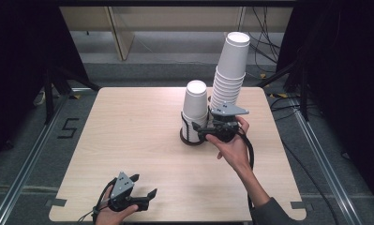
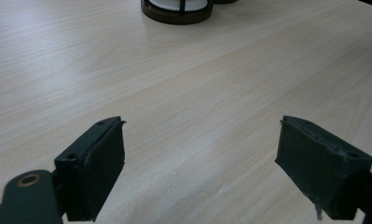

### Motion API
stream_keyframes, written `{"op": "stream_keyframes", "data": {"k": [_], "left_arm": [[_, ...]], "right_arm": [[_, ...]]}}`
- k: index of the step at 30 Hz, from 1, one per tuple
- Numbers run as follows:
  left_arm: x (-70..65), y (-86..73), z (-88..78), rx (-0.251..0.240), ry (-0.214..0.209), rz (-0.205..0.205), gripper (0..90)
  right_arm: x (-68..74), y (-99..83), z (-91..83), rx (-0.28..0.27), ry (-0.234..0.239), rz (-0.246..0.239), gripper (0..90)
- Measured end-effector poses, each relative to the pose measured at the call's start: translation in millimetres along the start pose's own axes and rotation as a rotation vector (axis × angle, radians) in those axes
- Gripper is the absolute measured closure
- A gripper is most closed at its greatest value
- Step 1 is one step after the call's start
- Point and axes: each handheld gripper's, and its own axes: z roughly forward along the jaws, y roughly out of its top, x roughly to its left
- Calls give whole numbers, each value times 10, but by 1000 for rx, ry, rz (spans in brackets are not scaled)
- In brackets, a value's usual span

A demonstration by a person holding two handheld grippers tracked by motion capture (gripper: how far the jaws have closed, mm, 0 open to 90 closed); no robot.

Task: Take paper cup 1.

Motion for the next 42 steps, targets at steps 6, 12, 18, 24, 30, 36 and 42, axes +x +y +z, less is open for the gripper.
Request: {"op": "stream_keyframes", "data": {"k": [6, 12, 18, 24, 30, 36, 42], "left_arm": [[-5, -1, 7, -9, -4, -10, 147], [-6, 1, 14, -12, -9, -12, 147], [3, 3, 5, -9, -7, -11, 147], [1, 6, 4, -9, -9, -6, 147], [0, 7, 6, -10, -11, -8, 147], [-4, 8, 6, -14, -16, -7, 147], [-6, 8, 5, -15, -17, -6, 147]], "right_arm": [[-63, 155, 84, 2, -25, 15, 188], [-70, 275, 156, 19, -46, 39, 200], [-83, 378, 263, 21, -93, 51, 194], [-80, 437, 398, 18, -123, 52, 177], [-69, 489, 514, 28, -169, 70, 166], [-64, 524, 611, 42, -188, 102, 167], [-76, 510, 685, 41, -190, 121, 170]]}}
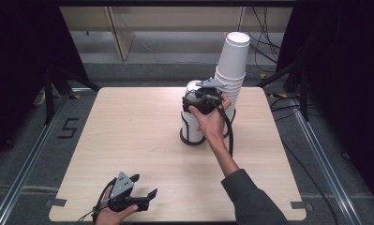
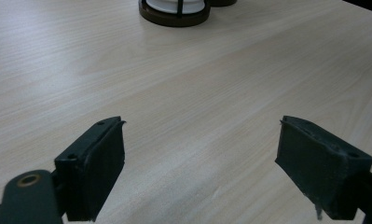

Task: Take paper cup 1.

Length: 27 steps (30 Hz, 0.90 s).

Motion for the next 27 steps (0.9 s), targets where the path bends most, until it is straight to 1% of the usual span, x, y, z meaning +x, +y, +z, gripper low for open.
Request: {"op": "stream_keyframes", "data": {"k": [1, 2, 5, 6, 10, 11, 12, 13, 14, 15, 17, 18, 20, 21, 22, 24, 26, 27], "left_arm": [[-7, -3, 7, -5, -1, -5, 147], [-9, -5, 6, -5, -1, -6, 147], [-7, -2, 5, -5, -1, -5, 147], [-10, -2, 10, -7, -1, -8, 147], [-13, -5, 8, -5, -1, -9, 147], [-12, -3, 9, -5, -1, -10, 147], [-14, -2, 12, -3, -2, -9, 147], [-15, -3, 10, 0, -1, -5, 147], [-16, -4, 7, 2, -1, -6, 147], [-13, -4, 10, -3, -5, -5, 147], [-15, -2, 12, -3, -6, -5, 147], [-15, -2, 12, -3, -6, -5, 147], [-21, -4, 7, 12, -6, 2, 147], [-21, -4, 7, 12, -6, 2, 147], [-22, -3, 19, 6, -13, -2, 147], [-25, -2, 22, 6, -13, -2, 147], [-25, -4, 17, 6, -13, 0, 147], [-21, -2, 14, 7, -9, 0, 147]], "right_arm": [[-5, -3, 7, 4, 6, 13, 171], [-13, 0, 8, 10, 6, 15, 176], [-16, 7, 11, 6, 11, 11, 185], [-18, 13, 0, 2, 14, 22, 191], [-10, 71, -47, -28, 8, 21, 193], [-10, 71, -47, -28, 8, 21, 193], [-6, 135, -103, -49, 12, 19, 193], [-6, 159, -124, -57, 15, 16, 193], [5, 193, -162, -62, 8, 23, 193], [1, 230, -183, -73, 11, 8, 193], [6, 304, -253, -96, -3, -11, 194], [14, 337, -285, -95, -8, -22, 193], [21, 385, -337, -108, -20, -33, 194], [21, 385, -337, -108, -20, -33, 194], [10, 446, -391, -124, -20, -36, 194], [10, 464, -411, -125, -18, -28, 194], [8, 506, -489, -141, -2, -17, 194], [0, 512, -515, -154, 3, -29, 194]]}}
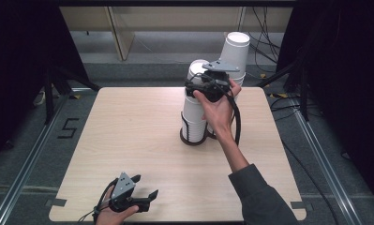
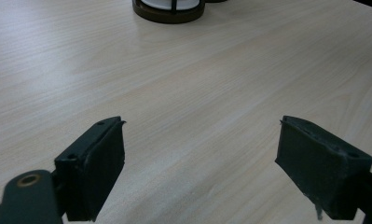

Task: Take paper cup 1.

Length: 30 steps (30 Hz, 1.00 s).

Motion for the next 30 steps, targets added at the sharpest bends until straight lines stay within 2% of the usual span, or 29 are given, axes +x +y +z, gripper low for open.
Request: {"op": "stream_keyframes", "data": {"k": [6, 7, 12, 14, 16, 17, 21, 22, 23, 25, 26, 27, 28, 30], "left_arm": [[3, 0, -7, 3, 6, 1, 147], [4, 3, -6, 3, 6, 2, 147], [2, -2, 4, 2, 0, 5, 147], [1, 0, 2, 3, 8, 1, 147], [2, -1, 2, 4, 9, 1, 147], [6, 1, -1, 5, 10, 3, 147], [7, -5, 17, -2, 2, -2, 147], [6, -8, 18, -3, 2, -3, 147], [10, -5, 17, -2, 3, -3, 147], [11, -5, 19, -3, 4, -4, 147], [5, -4, 17, 2, 9, -6, 147], [5, -4, 16, 4, 11, -5, 147], [7, -6, 14, 3, 11, -5, 147], [11, -4, 13, 4, 13, -4, 147]], "right_arm": [[27, 26, -191, -31, 41, -4, 194], [45, 20, -278, -38, 47, -32, 194], [86, -22, -422, -41, 81, -45, 194], [108, -95, -533, -49, 111, -53, 194], [114, -130, -569, -54, 113, -67, 194], [140, -226, -639, -41, 140, -77, 194], [154, -421, -723, -36, 174, -79, 194], [154, -421, -723, -36, 174, -79, 194], [146, -513, -766, -39, 191, -75, 194], [153, -542, -782, -36, 198, -63, 194], [152, -578, -802, -38, 195, -75, 194], [164, -659, -836, -33, 208, -66, 194], [165, -705, -842, -30, 227, -82, 194], [173, -734, -854, -16, 230, -79, 194]]}}
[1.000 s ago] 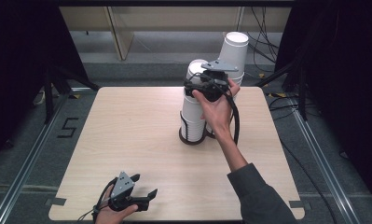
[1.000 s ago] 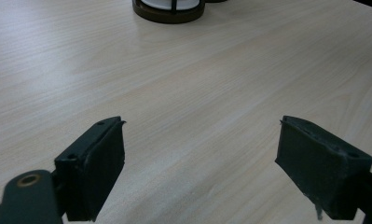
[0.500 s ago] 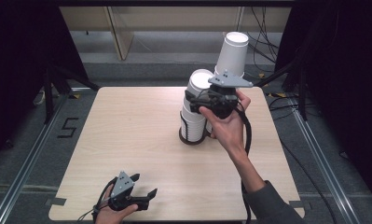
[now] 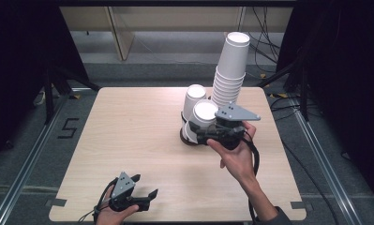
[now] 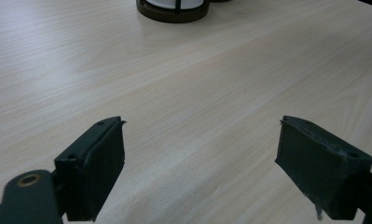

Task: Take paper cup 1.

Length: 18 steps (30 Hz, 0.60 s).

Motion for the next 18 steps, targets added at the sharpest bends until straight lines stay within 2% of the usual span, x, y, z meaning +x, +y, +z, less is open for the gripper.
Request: {"op": "stream_keyframes", "data": {"k": [1, 4, 6, 7, 9, 14, 17, 18], "left_arm": [[1, 0, 1, 0, 0, 0, 147], [-3, 3, 3, -4, -1, -5, 147], [7, 6, 3, -5, -7, 6, 147], [-2, 9, 6, -10, -8, 1, 147], [-2, 9, 12, -10, -10, 2, 147], [2, 21, 25, -4, -13, 1, 147], [0, 20, 31, -2, -15, -1, 147], [-1, 21, 33, -1, -12, -3, 147]], "right_arm": [[6, -50, -3, -9, 13, 3, 194], [37, -191, 1, 35, 24, 2, 194], [41, -229, 14, 38, 29, 1, 194], [52, -312, 48, 62, 43, 10, 194], [52, -339, 61, 65, 44, 13, 194], [47, -542, 158, 102, 68, 23, 194], [42, -606, 183, 110, 83, 39, 194], [31, -618, 197, 97, 80, 23, 194]]}}
